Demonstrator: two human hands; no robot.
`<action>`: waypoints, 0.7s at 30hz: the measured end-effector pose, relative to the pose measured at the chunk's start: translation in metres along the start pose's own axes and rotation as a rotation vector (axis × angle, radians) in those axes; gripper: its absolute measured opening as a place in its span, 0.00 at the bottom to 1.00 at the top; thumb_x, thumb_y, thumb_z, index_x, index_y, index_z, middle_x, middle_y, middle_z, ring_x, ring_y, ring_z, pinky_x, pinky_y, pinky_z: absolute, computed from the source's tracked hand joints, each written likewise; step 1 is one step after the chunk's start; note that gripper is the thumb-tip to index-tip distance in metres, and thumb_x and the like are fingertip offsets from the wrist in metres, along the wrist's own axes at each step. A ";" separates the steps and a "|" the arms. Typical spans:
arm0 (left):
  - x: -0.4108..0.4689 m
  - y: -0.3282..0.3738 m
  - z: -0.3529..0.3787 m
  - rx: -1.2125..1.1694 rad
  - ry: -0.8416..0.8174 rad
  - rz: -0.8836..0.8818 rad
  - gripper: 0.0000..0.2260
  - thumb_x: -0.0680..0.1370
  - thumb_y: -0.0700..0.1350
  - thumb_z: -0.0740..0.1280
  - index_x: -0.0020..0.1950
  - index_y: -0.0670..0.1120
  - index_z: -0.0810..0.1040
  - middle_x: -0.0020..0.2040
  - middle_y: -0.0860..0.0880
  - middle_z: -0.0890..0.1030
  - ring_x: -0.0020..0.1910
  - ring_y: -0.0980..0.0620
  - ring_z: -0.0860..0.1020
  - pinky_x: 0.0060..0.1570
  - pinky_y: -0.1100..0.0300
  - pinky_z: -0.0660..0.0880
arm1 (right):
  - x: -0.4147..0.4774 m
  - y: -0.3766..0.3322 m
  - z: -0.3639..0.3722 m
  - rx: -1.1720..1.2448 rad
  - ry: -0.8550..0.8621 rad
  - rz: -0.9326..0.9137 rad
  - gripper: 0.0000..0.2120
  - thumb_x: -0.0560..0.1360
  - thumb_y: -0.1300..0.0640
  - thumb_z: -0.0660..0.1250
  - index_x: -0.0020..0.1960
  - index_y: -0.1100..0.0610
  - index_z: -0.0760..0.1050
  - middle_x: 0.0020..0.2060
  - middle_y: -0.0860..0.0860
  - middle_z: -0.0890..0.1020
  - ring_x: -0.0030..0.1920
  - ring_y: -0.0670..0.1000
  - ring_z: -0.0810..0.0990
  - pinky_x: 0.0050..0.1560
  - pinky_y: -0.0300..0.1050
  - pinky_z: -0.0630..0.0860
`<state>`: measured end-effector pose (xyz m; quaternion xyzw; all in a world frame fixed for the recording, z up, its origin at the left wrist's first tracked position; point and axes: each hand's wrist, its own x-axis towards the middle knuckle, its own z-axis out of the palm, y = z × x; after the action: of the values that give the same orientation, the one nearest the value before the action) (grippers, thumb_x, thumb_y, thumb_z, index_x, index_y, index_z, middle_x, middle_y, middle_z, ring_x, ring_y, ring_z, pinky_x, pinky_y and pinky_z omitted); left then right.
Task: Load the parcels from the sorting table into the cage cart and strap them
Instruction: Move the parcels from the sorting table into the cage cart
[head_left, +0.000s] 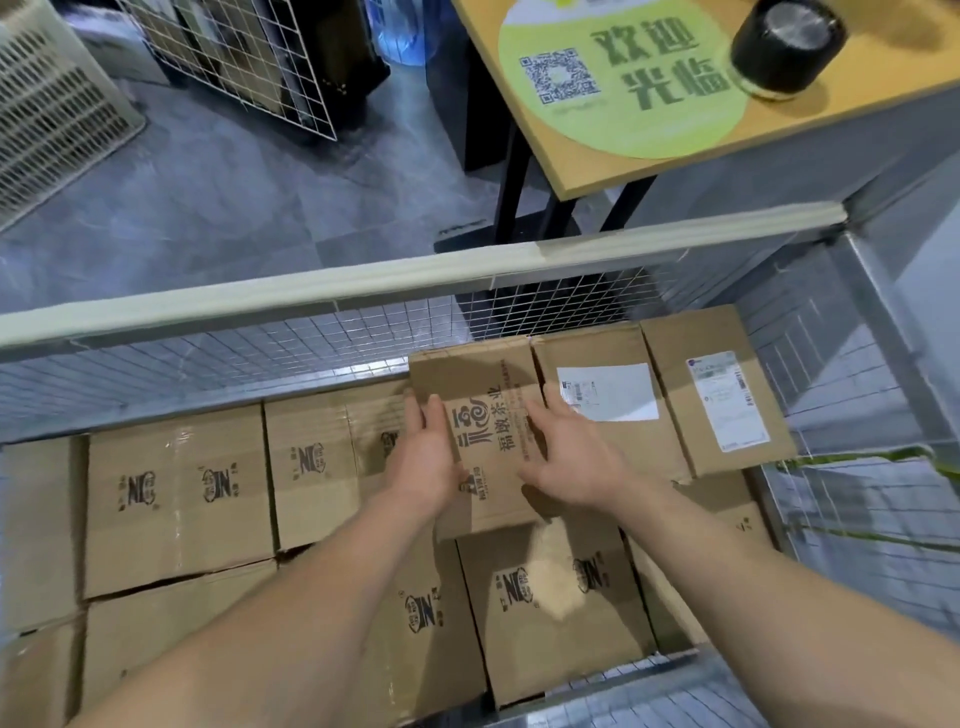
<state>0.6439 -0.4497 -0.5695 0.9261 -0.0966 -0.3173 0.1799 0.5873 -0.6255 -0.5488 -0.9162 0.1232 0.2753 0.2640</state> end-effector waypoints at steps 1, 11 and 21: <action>-0.002 0.003 -0.005 0.012 0.003 -0.008 0.44 0.75 0.46 0.74 0.81 0.48 0.48 0.80 0.46 0.45 0.72 0.44 0.68 0.61 0.57 0.73 | -0.009 0.001 -0.002 0.003 0.023 0.008 0.37 0.74 0.47 0.71 0.78 0.47 0.60 0.78 0.50 0.59 0.71 0.54 0.70 0.68 0.53 0.73; -0.092 0.046 -0.100 0.275 0.078 0.397 0.36 0.80 0.58 0.62 0.80 0.48 0.48 0.81 0.50 0.44 0.79 0.45 0.42 0.75 0.46 0.44 | -0.132 -0.041 -0.052 -0.093 0.375 0.086 0.35 0.81 0.41 0.60 0.81 0.54 0.51 0.81 0.52 0.51 0.80 0.51 0.48 0.74 0.42 0.45; -0.205 0.149 -0.207 0.368 0.370 0.951 0.35 0.79 0.65 0.51 0.77 0.41 0.61 0.78 0.42 0.61 0.77 0.39 0.58 0.73 0.43 0.62 | -0.294 -0.091 -0.151 -0.096 0.897 0.202 0.37 0.78 0.36 0.54 0.78 0.60 0.62 0.78 0.55 0.62 0.79 0.55 0.57 0.76 0.51 0.55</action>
<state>0.6033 -0.4696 -0.2450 0.8368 -0.5258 -0.0105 0.1524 0.4466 -0.6097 -0.2363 -0.9394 0.3011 -0.1184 0.1136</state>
